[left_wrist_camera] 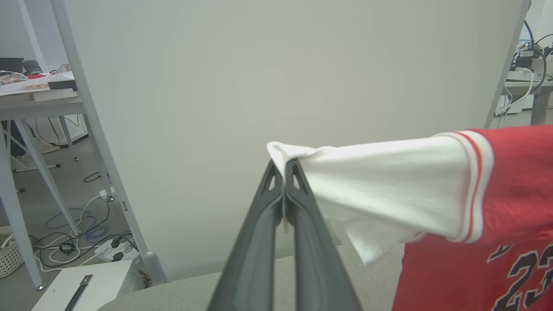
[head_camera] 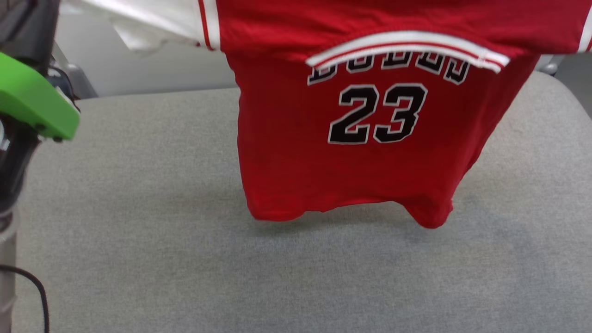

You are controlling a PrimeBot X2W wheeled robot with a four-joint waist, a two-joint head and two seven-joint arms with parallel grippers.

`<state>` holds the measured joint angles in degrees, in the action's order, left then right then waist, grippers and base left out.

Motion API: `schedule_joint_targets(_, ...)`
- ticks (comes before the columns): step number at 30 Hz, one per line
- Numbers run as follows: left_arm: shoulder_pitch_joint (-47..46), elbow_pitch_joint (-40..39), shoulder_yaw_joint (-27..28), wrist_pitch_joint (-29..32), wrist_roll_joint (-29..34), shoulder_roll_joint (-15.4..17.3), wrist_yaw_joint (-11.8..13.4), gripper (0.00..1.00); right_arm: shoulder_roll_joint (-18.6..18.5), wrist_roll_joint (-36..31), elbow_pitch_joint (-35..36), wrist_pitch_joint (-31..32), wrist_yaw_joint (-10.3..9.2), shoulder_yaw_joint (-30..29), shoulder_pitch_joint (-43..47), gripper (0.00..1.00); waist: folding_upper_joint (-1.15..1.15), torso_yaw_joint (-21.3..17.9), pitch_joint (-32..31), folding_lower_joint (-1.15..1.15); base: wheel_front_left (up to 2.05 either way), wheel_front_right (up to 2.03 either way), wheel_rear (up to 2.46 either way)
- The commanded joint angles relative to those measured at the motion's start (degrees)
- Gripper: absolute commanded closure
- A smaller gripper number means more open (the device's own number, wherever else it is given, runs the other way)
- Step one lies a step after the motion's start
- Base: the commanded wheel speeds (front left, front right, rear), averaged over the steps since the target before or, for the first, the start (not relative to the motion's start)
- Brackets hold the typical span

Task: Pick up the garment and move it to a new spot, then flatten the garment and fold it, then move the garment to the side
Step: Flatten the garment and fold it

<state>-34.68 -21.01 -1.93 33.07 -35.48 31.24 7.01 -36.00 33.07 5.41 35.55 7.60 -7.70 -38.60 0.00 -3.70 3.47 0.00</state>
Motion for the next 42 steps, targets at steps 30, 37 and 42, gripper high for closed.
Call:
schedule_joint_targets(30, -60.1, 44.7, -8.4, -19.3, 9.5, -1.2, -11.4, 1.00, 9.8, -16.9, -38.8, -28.2, -0.11, 10.4, -56.1, 1.00, 0.00, 1.2, 34.9, 0.00, 0.00, 0.00, 0.00)
schedule_joint_targets(37, -60.9, 52.4, -8.9, -27.1, 9.1, -3.4, -12.3, 1.00, 12.5, -17.3, -46.3, -35.1, -0.11, 11.2, -58.7, 1.00, 0.00, 2.7, 37.2, 0.00, 0.00, 0.00, 0.00)
schedule_joint_targets(42, -56.0, 56.0, -9.7, -30.8, 7.8, -4.9, -13.1, 1.00, 13.6, -15.4, -50.0, -38.1, -0.11, 12.3, -54.7, 1.00, 0.00, 3.6, 36.4, 0.00, 0.00, 0.00, 0.00)
